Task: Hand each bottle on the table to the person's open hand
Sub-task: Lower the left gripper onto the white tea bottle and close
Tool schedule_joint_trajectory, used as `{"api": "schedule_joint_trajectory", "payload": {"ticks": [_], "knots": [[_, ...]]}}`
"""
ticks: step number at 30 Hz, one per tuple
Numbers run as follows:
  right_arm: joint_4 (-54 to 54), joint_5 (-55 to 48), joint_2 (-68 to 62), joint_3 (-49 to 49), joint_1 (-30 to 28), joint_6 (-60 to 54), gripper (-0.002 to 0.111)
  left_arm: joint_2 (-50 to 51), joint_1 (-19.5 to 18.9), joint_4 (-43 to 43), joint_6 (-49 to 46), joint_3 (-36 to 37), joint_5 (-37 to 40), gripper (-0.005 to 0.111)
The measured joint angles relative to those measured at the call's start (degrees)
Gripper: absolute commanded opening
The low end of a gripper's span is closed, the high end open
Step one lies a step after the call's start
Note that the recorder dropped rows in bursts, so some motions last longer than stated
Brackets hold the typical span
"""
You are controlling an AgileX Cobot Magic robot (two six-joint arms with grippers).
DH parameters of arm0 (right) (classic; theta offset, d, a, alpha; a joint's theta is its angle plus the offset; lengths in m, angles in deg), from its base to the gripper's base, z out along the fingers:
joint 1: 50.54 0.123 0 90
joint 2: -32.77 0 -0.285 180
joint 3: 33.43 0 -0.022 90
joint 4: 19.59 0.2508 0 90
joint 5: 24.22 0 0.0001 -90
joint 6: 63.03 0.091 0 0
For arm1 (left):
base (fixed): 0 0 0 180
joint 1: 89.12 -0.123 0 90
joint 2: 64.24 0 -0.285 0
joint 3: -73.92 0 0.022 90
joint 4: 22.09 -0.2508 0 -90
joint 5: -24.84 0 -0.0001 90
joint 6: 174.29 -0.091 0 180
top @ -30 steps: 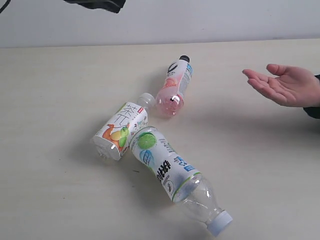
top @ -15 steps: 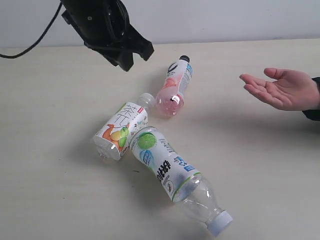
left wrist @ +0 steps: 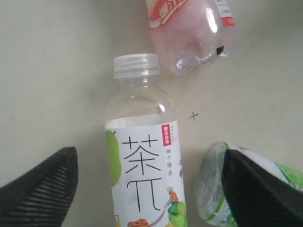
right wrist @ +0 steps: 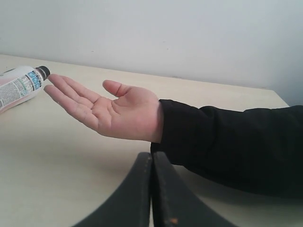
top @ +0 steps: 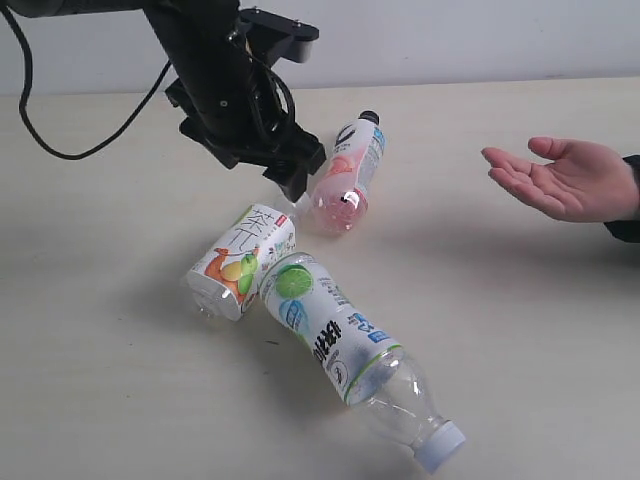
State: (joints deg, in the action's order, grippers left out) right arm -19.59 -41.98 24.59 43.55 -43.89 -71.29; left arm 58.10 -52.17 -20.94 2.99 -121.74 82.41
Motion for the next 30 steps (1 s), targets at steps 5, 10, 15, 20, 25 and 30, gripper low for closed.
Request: {"api": "schedule_joint_trajectory", "payload": {"ticks": [5,10,15,20,25,30], "knots": [[0.0,0.0,0.0,0.0,0.0,0.0,0.0,0.9,0.0,0.2,0.0,0.0,-0.5,0.079],[0.0,0.0,0.0,0.0,0.0,0.0,0.0,2.6,0.0,0.5,0.0,-0.1,-2.0,0.079],[0.0,0.0,0.0,0.0,0.0,0.0,0.0,4.8,-0.4,0.6,0.0,-0.2,-5.0,0.079],[0.0,0.0,0.0,0.0,0.0,0.0,0.0,6.2,-1.0,0.6,0.0,-0.3,-5.5,0.079],[0.0,0.0,0.0,0.0,0.0,0.0,0.0,9.2,-1.0,0.7,0.0,-0.3,-5.6,0.079],[0.0,0.0,0.0,0.0,0.0,0.0,0.0,9.3,-1.0,0.7,0.0,-0.3,-5.6,0.079]]}}
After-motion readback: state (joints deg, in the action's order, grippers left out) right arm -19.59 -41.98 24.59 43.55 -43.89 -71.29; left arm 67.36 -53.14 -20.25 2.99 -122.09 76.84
